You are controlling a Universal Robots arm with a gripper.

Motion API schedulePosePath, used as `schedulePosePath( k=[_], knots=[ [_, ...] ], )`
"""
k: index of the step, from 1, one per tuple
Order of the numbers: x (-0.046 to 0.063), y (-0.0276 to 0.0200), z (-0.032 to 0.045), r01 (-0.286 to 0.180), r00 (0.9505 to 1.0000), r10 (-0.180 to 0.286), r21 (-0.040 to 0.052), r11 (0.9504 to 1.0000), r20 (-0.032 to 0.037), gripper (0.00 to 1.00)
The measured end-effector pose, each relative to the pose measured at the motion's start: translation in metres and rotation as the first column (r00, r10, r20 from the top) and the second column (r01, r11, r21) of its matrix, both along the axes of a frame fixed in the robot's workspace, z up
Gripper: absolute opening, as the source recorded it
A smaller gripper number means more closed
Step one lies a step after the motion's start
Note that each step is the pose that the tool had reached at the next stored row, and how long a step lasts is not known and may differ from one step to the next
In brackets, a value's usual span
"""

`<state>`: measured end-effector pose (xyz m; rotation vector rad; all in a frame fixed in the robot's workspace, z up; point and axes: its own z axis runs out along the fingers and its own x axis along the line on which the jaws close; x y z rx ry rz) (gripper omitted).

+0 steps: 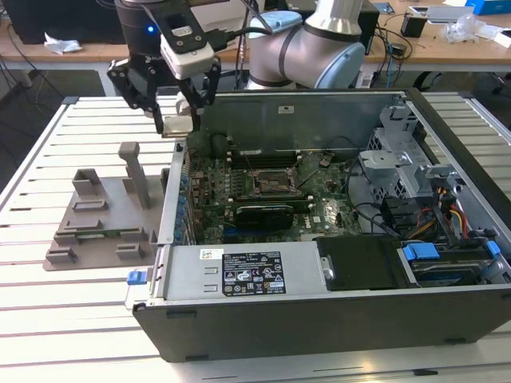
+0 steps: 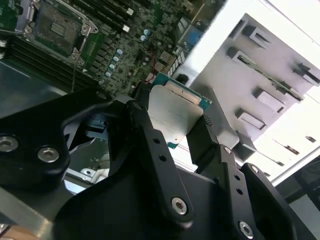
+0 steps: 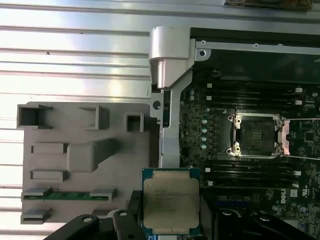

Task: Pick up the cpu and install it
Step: 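Pick up the cpu and move it towards the insertion slot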

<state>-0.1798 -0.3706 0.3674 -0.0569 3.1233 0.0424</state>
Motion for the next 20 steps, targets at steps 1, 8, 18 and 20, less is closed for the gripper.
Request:
schedulePosePath(
  k=[1,8,18,20],
  knots=[
    [0.004,0.0006,-0.0001,0.000,1.0000,0.000,0.0000,1.0000,-0.0002,0.55],
    [0.029,0.0039,-0.0015,0.000,1.0000,0.000,-0.0017,1.0000,-0.0029,0.55],
    [0.065,0.0063,-0.0052,0.000,1.0000,0.000,-0.0053,1.0000,-0.0070,0.55],
    [0.072,0.0067,-0.0068,0.000,1.0000,0.000,-0.0064,1.0000,-0.0081,0.55]
  ],
)
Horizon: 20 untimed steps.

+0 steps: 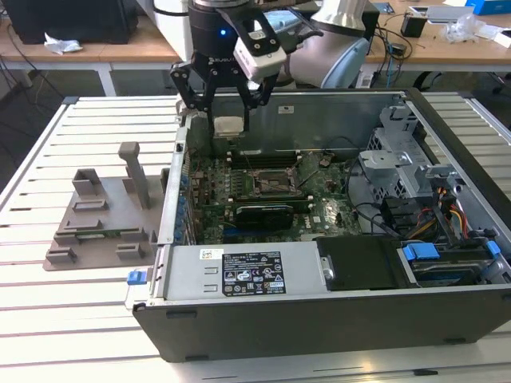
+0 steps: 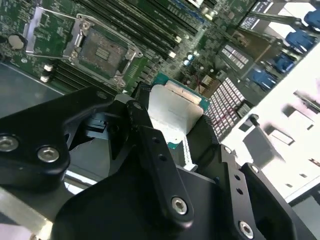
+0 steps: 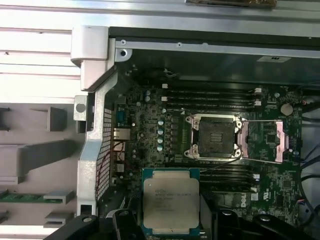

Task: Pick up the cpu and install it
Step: 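Pick up the cpu and move it towards the insertion slot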

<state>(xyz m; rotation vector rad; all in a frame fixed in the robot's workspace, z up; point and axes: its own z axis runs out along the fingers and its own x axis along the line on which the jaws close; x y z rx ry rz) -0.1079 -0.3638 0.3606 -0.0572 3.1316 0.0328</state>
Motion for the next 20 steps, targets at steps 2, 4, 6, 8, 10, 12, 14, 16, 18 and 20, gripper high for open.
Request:
schedulePosePath(
  k=[2,4,6,8,10,12,14,16,18,20],
  knots=[
    [0.009,0.0009,-0.0024,0.000,1.0000,0.000,-0.0021,1.0000,-0.0016,0.55],
    [0.013,0.0014,-0.0038,0.000,1.0000,0.000,-0.0032,1.0000,-0.0022,0.55],
    [0.018,0.0019,-0.0055,0.000,1.0000,0.000,-0.0049,1.0000,-0.0030,0.55],
    [0.025,0.0029,-0.0087,0.000,1.0000,0.000,-0.0076,1.0000,-0.0047,0.55],
    [0.031,0.0039,-0.0129,0.000,1.0000,0.000,-0.0096,1.0000,-0.0067,0.55],
    [0.040,0.0055,-0.0181,0.000,1.0000,0.000,-0.0126,0.9999,-0.0095,0.55],
    [0.044,0.0063,-0.0206,0.000,0.9999,0.000,-0.0137,0.9999,-0.0109,0.55],
    [0.050,0.0077,-0.0270,0.000,0.9999,0.000,-0.0167,0.9999,-0.0140,0.55],
    [0.053,0.0081,-0.0301,0.000,0.9999,0.000,-0.0182,0.9998,-0.0151,0.55],
    [0.055,0.0083,-0.0337,0.000,0.9999,0.000,-0.0199,0.9998,-0.0160,0.55]
  ],
)
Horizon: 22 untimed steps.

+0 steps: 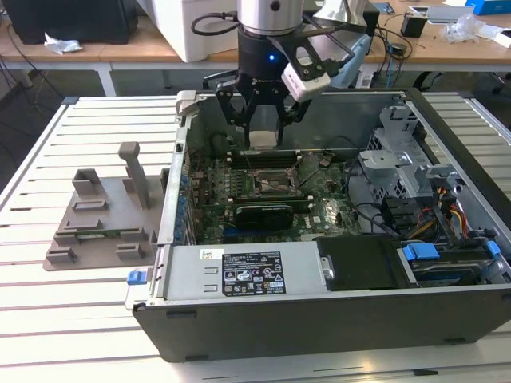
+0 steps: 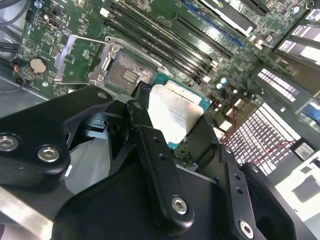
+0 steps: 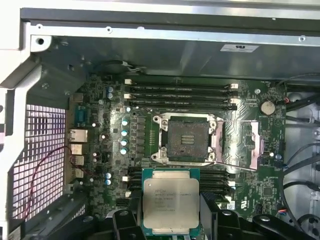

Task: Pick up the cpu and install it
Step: 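Pick up the cpu and move it towards the insertion slot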

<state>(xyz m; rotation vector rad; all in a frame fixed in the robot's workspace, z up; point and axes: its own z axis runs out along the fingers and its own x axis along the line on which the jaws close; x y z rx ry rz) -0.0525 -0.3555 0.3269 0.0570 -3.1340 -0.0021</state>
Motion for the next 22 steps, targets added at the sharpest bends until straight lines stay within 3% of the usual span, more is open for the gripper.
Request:
schedulePosePath(
  k=[6,10,17,19,22],
  knots=[
    [0.006,0.0007,-0.0091,0.000,1.0000,0.000,-0.0048,1.0000,-0.0014,0.55],
    [0.009,0.0040,-0.0193,0.000,1.0000,0.000,-0.0088,1.0000,-0.0022,0.55],
    [0.009,0.0220,-0.0245,0.000,1.0000,0.000,-0.0211,0.9998,-0.0021,0.55],
    [0.014,0.0275,-0.0297,-0.002,1.0000,0.002,-0.0329,0.9995,-0.0022,0.55],
    [0.020,0.0308,-0.0341,-0.004,1.0000,0.004,-0.0431,0.9991,-0.0023,0.55]
  ],
)
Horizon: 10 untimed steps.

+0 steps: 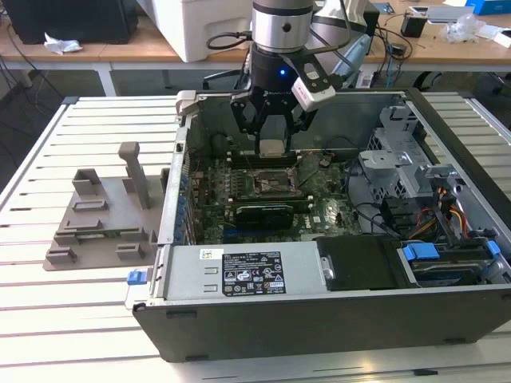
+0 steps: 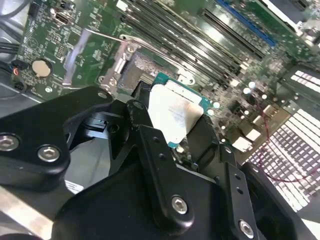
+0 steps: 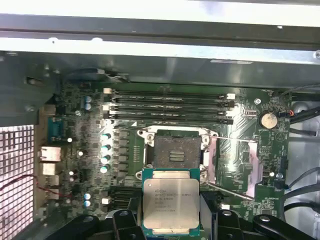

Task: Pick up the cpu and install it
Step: 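Pick up the cpu and move it towards the insertion slot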

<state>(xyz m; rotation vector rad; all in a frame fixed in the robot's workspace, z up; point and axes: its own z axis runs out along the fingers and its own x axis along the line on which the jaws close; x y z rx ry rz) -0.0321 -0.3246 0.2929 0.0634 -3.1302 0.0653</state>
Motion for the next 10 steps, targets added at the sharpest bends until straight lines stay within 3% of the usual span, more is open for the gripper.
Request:
schedulePosePath(
  k=[6,10],
  knots=[
    [0.013,0.0049,-0.0070,-0.001,1.0000,0.001,-0.0119,0.9999,-0.0002,0.55],
    [0.015,0.0053,-0.0075,-0.001,1.0000,0.001,-0.0166,0.9999,-0.0003,0.55]
  ],
)
